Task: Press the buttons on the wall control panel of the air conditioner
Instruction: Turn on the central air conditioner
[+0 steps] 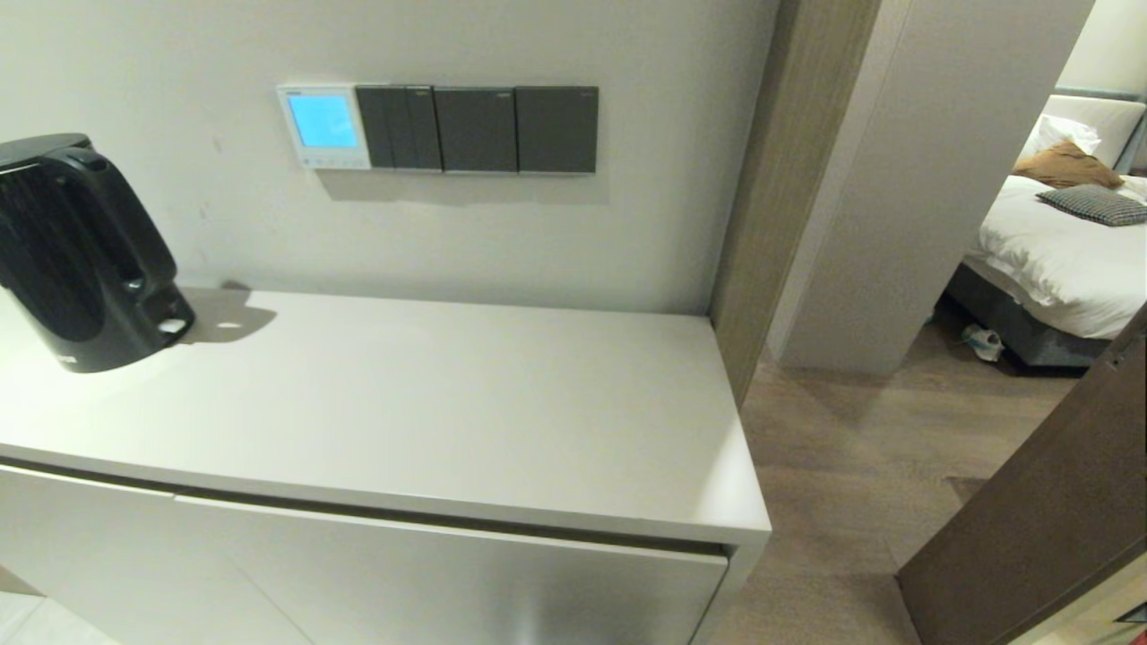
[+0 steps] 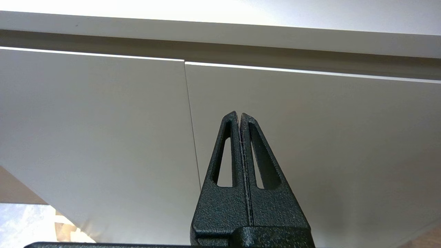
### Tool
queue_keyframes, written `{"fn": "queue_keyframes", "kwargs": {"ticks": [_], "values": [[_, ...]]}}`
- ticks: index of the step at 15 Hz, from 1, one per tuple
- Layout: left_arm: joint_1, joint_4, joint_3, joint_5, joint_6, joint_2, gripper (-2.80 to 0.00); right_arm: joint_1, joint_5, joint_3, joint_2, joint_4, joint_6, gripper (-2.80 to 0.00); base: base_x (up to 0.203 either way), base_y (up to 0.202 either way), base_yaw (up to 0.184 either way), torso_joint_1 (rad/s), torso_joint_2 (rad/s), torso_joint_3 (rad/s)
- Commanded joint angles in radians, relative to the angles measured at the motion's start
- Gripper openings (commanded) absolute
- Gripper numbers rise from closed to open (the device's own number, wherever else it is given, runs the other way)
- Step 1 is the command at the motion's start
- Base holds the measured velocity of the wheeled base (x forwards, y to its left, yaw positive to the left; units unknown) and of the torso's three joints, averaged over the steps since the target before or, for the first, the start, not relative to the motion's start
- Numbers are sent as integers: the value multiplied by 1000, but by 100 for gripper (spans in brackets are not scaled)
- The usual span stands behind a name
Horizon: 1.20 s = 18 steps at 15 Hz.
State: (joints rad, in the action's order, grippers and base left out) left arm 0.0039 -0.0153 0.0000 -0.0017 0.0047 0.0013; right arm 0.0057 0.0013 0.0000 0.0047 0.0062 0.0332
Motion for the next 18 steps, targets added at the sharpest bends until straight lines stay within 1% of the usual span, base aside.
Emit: {"fn": "queue_keyframes", "kwargs": {"ticks": [1, 18], "values": [[0, 0, 0, 0, 0, 0, -280, 0, 0, 2, 1, 0, 1, -280, 0, 0, 0, 0, 0, 0], [1, 2, 0, 0, 3, -1, -280, 0, 0, 2, 1, 0, 1, -280, 0, 0, 0, 0, 0, 0]]}}
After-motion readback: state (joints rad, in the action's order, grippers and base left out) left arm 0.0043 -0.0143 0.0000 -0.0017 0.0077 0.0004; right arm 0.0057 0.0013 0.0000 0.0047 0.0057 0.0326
